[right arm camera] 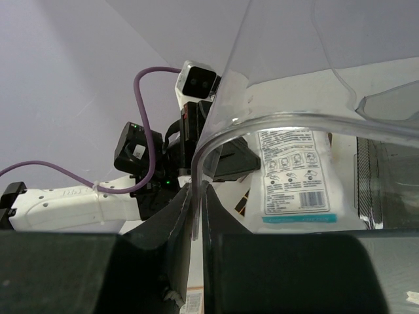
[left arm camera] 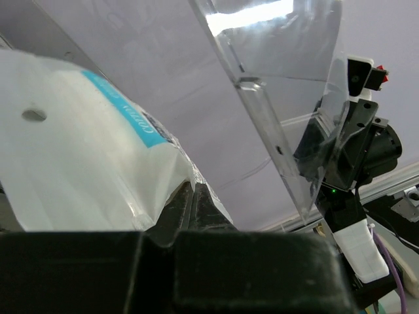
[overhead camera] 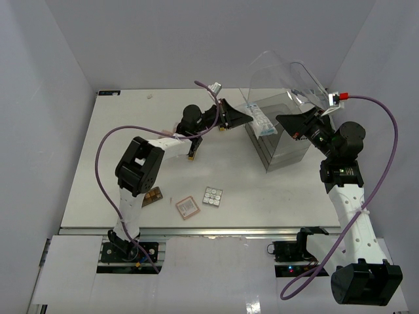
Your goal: Organize the makeup
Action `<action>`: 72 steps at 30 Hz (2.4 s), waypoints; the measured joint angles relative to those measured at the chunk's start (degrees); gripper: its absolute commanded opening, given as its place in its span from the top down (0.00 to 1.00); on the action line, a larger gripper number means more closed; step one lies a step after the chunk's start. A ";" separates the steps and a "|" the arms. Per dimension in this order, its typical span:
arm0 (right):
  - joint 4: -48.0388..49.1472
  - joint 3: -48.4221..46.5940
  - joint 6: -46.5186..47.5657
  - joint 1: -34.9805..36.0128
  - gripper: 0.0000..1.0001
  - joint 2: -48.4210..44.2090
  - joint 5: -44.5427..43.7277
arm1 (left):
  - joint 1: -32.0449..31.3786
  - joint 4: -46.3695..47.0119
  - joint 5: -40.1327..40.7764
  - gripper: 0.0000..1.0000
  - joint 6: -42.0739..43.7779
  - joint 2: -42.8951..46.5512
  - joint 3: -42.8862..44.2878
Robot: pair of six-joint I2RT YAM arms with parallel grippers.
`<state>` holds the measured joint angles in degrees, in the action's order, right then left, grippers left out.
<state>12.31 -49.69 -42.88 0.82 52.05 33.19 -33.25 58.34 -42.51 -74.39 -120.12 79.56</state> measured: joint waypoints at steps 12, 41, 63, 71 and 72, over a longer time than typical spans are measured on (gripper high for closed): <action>0.00 0.00 -0.28 0.00 0.88 0.00 0.02 | -3.27 -2.01 2.00 1.00 -0.86 -9.82 11.18; 0.31 0.67 -0.67 -1.51 0.88 -0.16 1.03 | -6.63 -8.59 7.21 0.96 -4.77 -22.95 29.13; 0.66 0.85 -0.67 -2.12 0.88 -0.38 0.83 | -6.58 -13.16 6.60 0.42 -4.33 -18.62 22.74; 0.68 0.85 -0.82 -2.27 0.88 -0.74 0.81 | -6.08 -16.41 9.20 0.43 1.98 -5.27 6.63; 0.69 0.85 -0.86 -2.27 0.88 -0.75 0.80 | -5.85 -16.18 9.57 0.43 2.65 -3.44 4.36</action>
<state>13.01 -48.84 -43.74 -1.45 51.30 33.99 -39.10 42.16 -32.93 -71.75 -123.56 83.92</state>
